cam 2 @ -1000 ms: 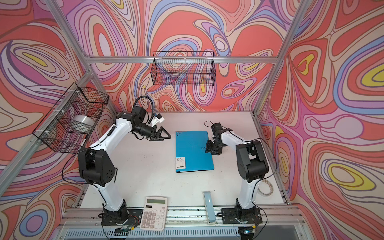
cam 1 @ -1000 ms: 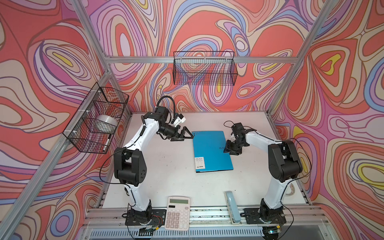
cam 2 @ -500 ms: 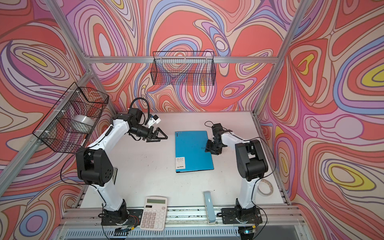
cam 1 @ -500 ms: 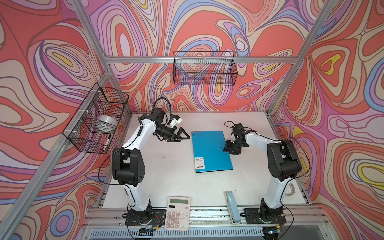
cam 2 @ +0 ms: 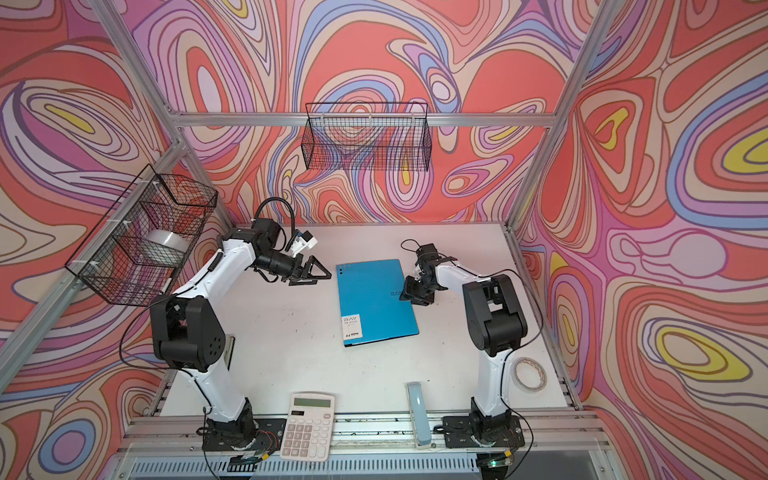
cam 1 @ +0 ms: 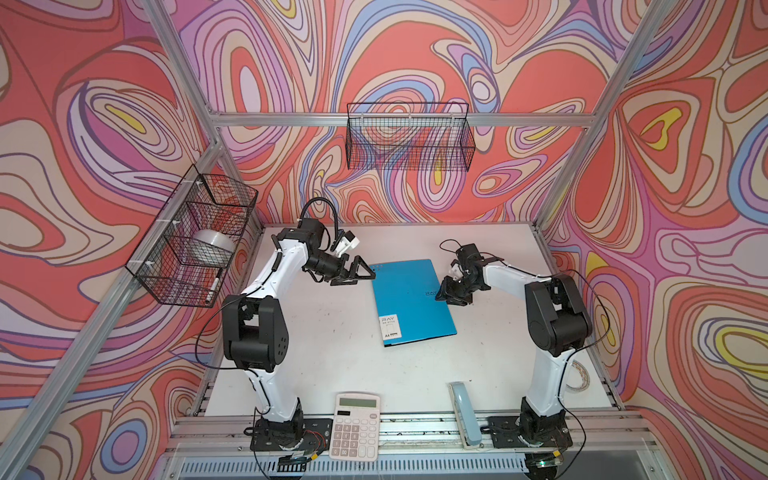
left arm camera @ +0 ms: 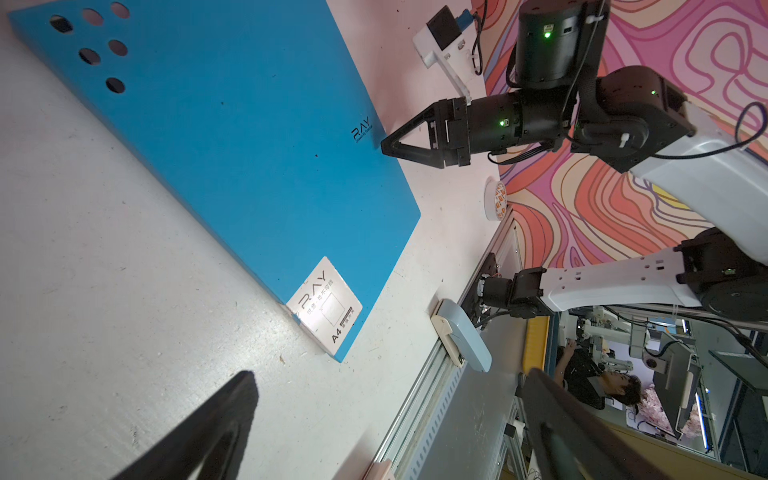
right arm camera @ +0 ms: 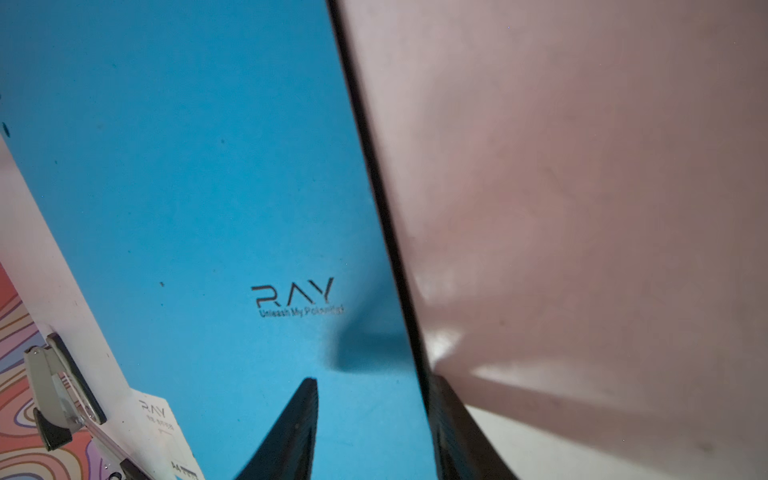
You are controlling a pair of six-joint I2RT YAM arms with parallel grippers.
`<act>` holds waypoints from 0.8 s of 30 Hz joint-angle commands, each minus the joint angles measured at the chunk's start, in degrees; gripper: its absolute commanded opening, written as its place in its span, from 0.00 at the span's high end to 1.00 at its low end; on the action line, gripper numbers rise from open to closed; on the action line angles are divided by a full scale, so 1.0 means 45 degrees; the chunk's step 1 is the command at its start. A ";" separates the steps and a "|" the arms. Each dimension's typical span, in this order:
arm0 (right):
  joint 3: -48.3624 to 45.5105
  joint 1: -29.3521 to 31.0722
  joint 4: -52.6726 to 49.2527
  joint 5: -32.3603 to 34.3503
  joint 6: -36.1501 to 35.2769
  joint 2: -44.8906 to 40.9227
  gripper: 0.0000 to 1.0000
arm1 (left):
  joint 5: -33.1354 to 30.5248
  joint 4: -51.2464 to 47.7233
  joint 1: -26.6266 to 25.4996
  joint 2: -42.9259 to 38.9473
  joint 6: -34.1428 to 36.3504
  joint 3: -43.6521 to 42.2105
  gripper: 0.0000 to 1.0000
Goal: Put the files into the folder
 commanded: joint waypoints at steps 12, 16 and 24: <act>0.1469 0.1716 -0.0691 0.0166 0.0803 0.1749 0.54 | -0.0483 -0.0174 0.0369 -0.0281 0.0118 -0.0496 0.00; 0.0896 0.2326 -0.0576 0.0037 0.1320 0.1227 0.54 | -0.1605 0.0406 0.0657 -0.0408 -0.0438 -0.0968 0.00; 0.0064 0.2743 -0.0615 0.1001 0.1781 0.0038 0.53 | -0.2581 0.0896 0.0948 -0.0474 -0.0439 -0.1507 0.00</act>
